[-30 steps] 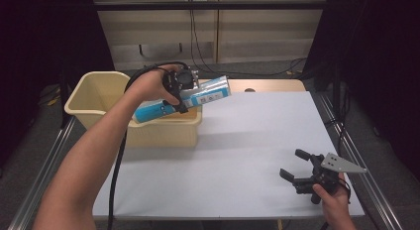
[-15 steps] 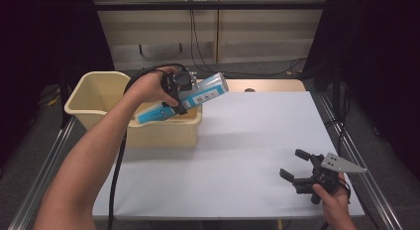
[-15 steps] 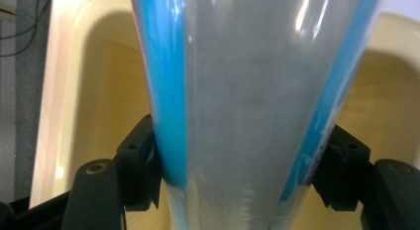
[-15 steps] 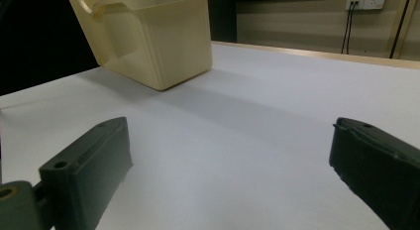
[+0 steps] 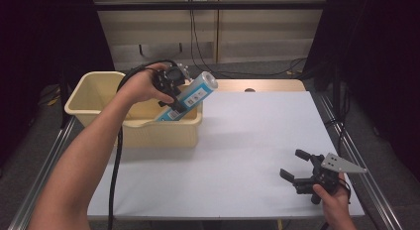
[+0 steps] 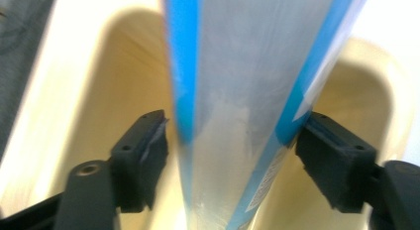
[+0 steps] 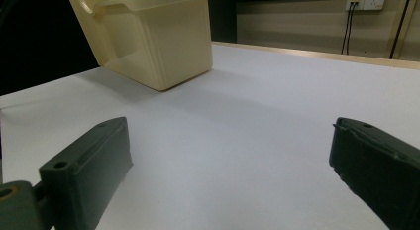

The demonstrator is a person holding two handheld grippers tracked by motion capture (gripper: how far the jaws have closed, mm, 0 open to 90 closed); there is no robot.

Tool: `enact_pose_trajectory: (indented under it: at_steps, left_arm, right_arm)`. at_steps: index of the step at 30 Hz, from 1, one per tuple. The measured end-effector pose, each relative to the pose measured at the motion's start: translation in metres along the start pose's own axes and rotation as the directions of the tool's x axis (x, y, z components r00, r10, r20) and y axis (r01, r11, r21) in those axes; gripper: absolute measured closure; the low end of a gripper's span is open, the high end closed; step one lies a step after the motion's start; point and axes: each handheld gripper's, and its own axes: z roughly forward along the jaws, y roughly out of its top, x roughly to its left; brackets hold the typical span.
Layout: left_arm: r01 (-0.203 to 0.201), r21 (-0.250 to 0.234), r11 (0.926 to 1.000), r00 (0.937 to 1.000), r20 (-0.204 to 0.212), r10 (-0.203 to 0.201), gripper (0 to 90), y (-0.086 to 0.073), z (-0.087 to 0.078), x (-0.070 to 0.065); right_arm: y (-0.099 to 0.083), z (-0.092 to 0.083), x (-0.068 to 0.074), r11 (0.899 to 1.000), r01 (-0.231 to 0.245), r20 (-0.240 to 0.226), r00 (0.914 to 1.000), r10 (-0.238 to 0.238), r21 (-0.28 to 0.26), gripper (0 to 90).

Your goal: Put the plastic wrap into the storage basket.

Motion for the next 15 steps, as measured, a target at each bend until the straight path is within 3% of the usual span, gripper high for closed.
enact_pose_trajectory:
  at_steps: [7,15]
  left_arm:
    - [0.031,0.019,0.9993,0.9995,-0.002,-0.031,16.1,-0.004,-0.009,-0.002]
    - [0.059,-0.023,0.9980,0.9983,-0.003,-0.059,11.1,-0.006,-0.017,-0.008]
  right_arm:
    - [0.000,0.000,0.001,1.000,0.000,0.006,1.0000,0.000,0.009,2.3]
    - [-0.001,-0.001,-0.001,1.000,-0.001,0.014,0.9999,0.001,0.014,2.3]
